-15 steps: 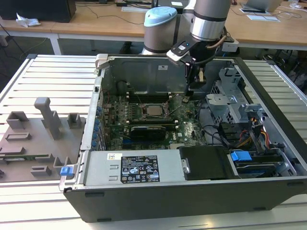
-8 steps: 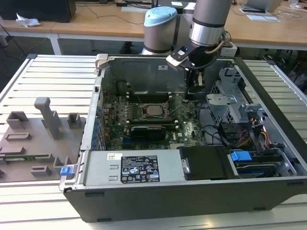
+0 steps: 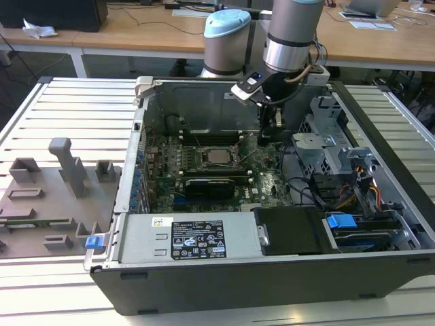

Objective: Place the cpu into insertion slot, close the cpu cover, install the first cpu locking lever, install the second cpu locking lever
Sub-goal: 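Close the cpu cover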

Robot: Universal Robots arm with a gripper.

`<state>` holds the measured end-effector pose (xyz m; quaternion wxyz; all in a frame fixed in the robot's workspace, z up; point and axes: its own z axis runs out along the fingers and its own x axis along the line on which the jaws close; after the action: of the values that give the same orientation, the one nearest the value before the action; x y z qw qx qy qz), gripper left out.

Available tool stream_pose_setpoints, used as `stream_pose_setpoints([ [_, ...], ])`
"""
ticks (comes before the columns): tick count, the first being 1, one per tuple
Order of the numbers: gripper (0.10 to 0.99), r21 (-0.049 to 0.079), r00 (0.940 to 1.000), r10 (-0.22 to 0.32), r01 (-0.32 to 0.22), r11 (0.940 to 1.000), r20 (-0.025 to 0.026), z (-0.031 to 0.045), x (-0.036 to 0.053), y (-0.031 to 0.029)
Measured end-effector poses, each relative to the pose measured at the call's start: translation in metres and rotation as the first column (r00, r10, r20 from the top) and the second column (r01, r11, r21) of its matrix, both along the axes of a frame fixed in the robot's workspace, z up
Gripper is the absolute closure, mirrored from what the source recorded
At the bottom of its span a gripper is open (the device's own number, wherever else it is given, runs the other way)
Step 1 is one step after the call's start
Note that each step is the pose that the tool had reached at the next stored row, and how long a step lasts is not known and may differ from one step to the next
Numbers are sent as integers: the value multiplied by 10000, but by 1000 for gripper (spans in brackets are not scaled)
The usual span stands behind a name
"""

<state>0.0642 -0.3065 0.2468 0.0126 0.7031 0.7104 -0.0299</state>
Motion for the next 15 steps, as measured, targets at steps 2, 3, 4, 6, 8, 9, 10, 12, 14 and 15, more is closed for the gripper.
stream_pose_setpoints([
  [2,980,3,10000,2,-2,10000,0,-1,-50,4],
  [3,980,2,10000,0,0,10000,0,0,-70,3],
  [4,980,2,10000,0,0,10000,0,-1,-90,4],
  [6,980,3,10000,2,-2,10000,2,-1,-135,4],
  [8,980,3,10000,0,0,10000,3,-1,-163,4],
  [9,980,3,10000,0,0,10000,5,-1,-182,4],
  [10,980,3,10000,1,-1,10000,4,-1,-208,3],
  [12,980,2,10000,0,0,10000,4,-1,-241,4],
  [14,980,3,10000,0,0,10000,5,-1,-276,4],
  [15,980,3,10000,0,0,10000,5,-1,-287,4],
])
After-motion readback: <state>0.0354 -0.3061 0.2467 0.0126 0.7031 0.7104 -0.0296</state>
